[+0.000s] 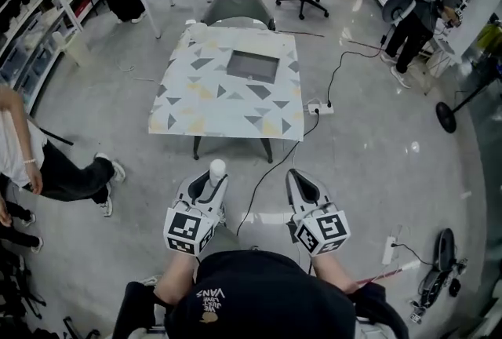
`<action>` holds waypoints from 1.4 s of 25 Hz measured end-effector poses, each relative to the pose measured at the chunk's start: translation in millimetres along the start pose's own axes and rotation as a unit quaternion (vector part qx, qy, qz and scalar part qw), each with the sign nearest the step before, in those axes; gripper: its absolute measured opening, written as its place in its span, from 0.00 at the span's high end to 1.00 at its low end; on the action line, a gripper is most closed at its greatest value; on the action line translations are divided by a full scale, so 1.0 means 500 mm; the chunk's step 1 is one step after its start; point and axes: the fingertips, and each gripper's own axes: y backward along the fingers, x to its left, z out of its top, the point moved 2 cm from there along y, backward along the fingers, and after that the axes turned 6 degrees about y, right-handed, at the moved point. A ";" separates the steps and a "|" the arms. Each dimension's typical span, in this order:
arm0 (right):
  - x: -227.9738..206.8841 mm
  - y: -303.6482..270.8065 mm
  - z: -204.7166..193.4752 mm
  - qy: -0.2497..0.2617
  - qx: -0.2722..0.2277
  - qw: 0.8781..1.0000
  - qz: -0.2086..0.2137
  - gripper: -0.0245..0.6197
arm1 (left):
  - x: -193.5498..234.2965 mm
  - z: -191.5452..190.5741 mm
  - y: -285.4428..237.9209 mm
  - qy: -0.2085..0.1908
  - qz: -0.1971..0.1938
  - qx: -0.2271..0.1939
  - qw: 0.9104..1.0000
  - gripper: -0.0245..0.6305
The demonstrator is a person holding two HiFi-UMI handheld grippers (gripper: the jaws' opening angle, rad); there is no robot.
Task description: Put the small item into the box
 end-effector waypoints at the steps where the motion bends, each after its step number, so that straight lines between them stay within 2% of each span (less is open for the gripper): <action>1: -0.003 -0.016 0.000 -0.001 -0.001 1.000 -0.003 0.96 | 0.014 0.004 -0.013 -0.002 -0.005 0.000 1.000 0.76; 12: -0.033 -0.231 0.034 -0.014 0.002 0.998 -0.066 0.96 | 0.202 0.068 -0.161 -0.016 -0.070 0.019 0.997 0.76; 20: -0.024 -0.371 0.056 -0.015 -0.004 0.994 -0.106 0.96 | 0.340 0.105 -0.237 -0.034 -0.115 0.027 0.992 0.76; 28: -0.019 -0.434 0.055 -0.021 0.004 0.990 -0.140 0.96 | 0.404 0.118 -0.290 -0.040 -0.153 0.030 0.987 0.76; 35: -0.051 -0.476 0.037 -0.025 0.020 0.988 -0.149 0.96 | 0.434 0.101 -0.346 -0.040 -0.164 0.041 0.985 0.76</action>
